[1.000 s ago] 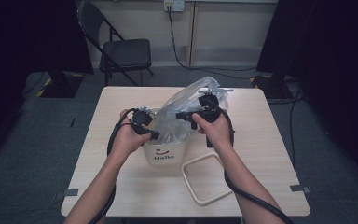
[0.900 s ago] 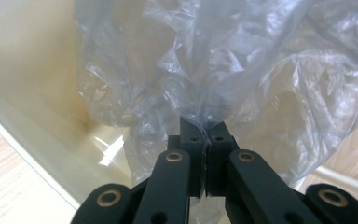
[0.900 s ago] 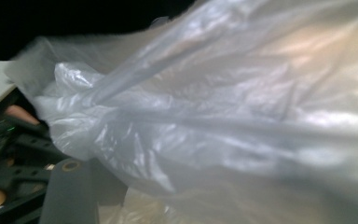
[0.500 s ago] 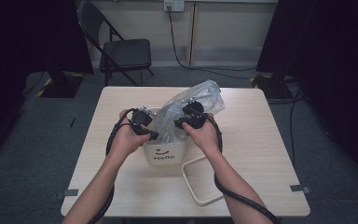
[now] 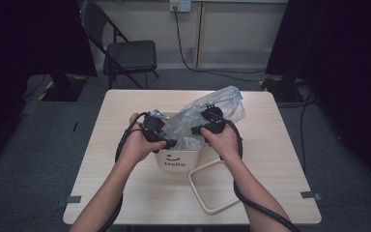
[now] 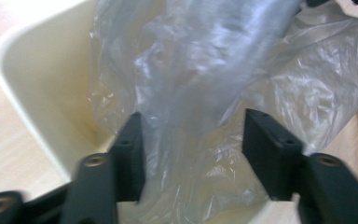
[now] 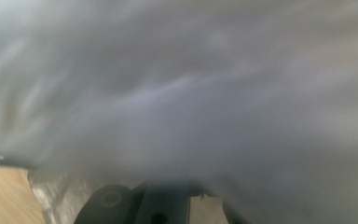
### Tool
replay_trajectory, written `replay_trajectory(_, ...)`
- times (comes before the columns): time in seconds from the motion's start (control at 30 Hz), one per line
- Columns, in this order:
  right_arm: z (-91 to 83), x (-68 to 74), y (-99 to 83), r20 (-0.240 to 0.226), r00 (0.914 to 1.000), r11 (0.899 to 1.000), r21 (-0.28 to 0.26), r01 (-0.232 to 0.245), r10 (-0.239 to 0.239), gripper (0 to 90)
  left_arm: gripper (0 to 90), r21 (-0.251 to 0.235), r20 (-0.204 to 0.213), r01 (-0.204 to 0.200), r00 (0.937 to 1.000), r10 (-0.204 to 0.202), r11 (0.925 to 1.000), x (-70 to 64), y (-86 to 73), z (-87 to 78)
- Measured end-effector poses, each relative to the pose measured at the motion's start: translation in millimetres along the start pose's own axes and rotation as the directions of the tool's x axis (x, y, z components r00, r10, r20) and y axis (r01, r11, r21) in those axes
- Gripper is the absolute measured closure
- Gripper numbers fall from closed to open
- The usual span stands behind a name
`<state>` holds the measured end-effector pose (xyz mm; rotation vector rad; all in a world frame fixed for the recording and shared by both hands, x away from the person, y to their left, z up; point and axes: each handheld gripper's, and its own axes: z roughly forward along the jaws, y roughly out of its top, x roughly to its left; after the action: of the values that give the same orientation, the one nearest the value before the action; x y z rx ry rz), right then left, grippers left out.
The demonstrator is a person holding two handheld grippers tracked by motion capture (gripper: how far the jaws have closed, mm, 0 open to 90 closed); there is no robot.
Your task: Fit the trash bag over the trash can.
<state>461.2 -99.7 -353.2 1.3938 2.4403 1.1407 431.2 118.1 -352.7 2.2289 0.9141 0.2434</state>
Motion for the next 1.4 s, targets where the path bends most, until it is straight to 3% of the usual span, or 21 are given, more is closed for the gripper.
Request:
replay_trajectory(0.1,1.6,6.2,4.2,-0.013,0.9998,1.0,0.0,0.016,-0.016,89.8,32.9,-0.038,-0.037,-0.047,0.9983,0.046,0.9982,0.0,6.2,-12.9)
replay_trajectory(0.2,7.6,18.2,10.6,-0.038,0.9984,0.999,0.0,0.041,-0.041,89.8,31.6,-0.062,-0.056,-0.066,0.9965,0.062,0.9959,1.6,10.7,-25.0)
replay_trajectory(0.27,12.2,24.7,13.0,-0.068,0.9964,0.999,-0.003,0.051,-0.051,89.8,32.3,-0.074,-0.065,-0.081,0.995,0.077,0.9939,3.7,12.0,-27.9)
replay_trajectory(0.33,19.3,31.5,14.0,-0.105,0.9923,0.998,-0.001,0.067,-0.067,89.7,38.5,-0.048,-0.069,-0.149,0.987,0.145,0.9877,7.0,12.2,-26.2)
replay_trajectory(0.37,22.7,34.7,13.6,-0.114,0.9908,0.997,0.008,0.075,-0.073,89.6,40.7,-0.045,-0.066,-0.153,0.9865,0.15,0.9872,8.5,12.0,-23.8)
replay_trajectory(0.4,28.3,39.4,12.4,-0.127,0.9876,0.995,0.019,0.096,-0.093,88.7,50.4,-0.049,-0.047,-0.143,0.9889,0.141,0.9884,9.9,11.4,-20.9)
replay_trajectory(0.43,28.3,39.4,12.4,-0.127,0.9876,0.995,0.019,0.096,-0.093,88.7,50.4,-0.042,-0.026,-0.131,0.9912,0.13,0.9905,10.7,10.6,-17.8)
replay_trajectory(0.47,30.4,41.5,10.8,-0.114,0.9877,0.993,0.03,0.111,-0.107,86.3,62.7,-0.038,-0.018,-0.114,0.9934,0.113,0.9928,11.2,9.7,-14.4)
replay_trajectory(0.5,30.4,41.5,10.8,-0.114,0.9877,0.993,0.03,0.111,-0.107,86.3,62.7,-0.019,-0.007,-0.101,0.9948,0.101,0.9947,11.4,9.0,-11.7)
replay_trajectory(0.53,30.4,41.0,9.6,-0.095,0.9882,0.992,0.029,0.123,-0.12,82.9,70.0,-0.007,0.003,-0.081,0.9967,0.081,0.9967,11.2,7.9,-9.5)
replay_trajectory(0.6,23.6,31.9,6.9,-0.079,0.9925,0.995,0.011,0.095,-0.094,61.9,87.0,-0.011,0.015,-0.008,0.9999,0.009,0.9999,13.1,4.4,-6.2)
replay_trajectory(0.67,19.9,27.8,6.5,-0.101,0.9915,0.997,-0.005,0.082,-0.082,59.0,89.2,0.014,-0.006,0.022,0.9997,-0.022,0.9997,17.0,0.7,-3.6)
replay_trajectory(0.7,14.4,25.1,6.4,-0.092,0.9934,0.997,-0.027,0.065,-0.068,52.4,89.7,0.035,-0.017,0.028,0.9995,-0.028,0.999,18.3,-0.9,-2.7)
replay_trajectory(0.8,-3.7,17.3,8.0,-0.077,0.9948,0.994,-0.09,0.06,-0.067,46.7,90.0,0.04,-0.004,0.055,0.9985,-0.055,0.9977,19.1,-3.1,-0.5)
replay_trajectory(0.87,-15.2,12.9,8.7,-0.047,0.9975,0.99,-0.134,0.047,-0.054,43.6,89.9,0.076,-0.03,0.051,0.9984,-0.049,0.9958,18.1,-3.1,1.2)
replay_trajectory(0.97,-31.5,4.0,9.7,-0.012,0.9998,0.981,-0.192,0.011,-0.013,37.5,89.7,0.075,-0.009,0.063,0.998,-0.063,0.9952,18.4,-4.1,5.3)
replay_trajectory(1.1,-39.0,-8.0,7.6,0.039,0.9992,0.981,-0.193,-0.001,0.008,34.4,89.4,0.08,-0.005,0.058,0.9983,-0.058,0.9951,13.2,-2.3,9.7)
replay_trajectory(1.2,-31.6,-11.1,5.0,0.044,0.9988,0.984,-0.179,-0.016,0.024,37.4,89.5,0.101,-0.009,0.051,0.9987,-0.05,0.9936,12.2,-1.5,11.6)
replay_trajectory(1.33,-13.8,-4.5,5.5,0.011,0.9999,0.986,-0.166,0.004,-0.002,49.4,87.0,0.086,0.007,0.058,0.9983,-0.059,0.9946,11.6,-2.8,10.9)
replay_trajectory(1.37,-3.1,0.8,6.0,0.024,0.9993,0.993,-0.118,0.032,-0.029,60.0,80.5,0.081,0.004,0.05,0.9987,-0.051,0.9955,10.8,-2.8,9.5)
replay_trajectory(1.4,1.7,2.9,6.2,0.018,0.9992,0.994,-0.102,0.036,-0.035,63.1,73.3,0.065,0.003,0.048,0.9988,-0.049,0.9967,9.7,-2.6,7.4)
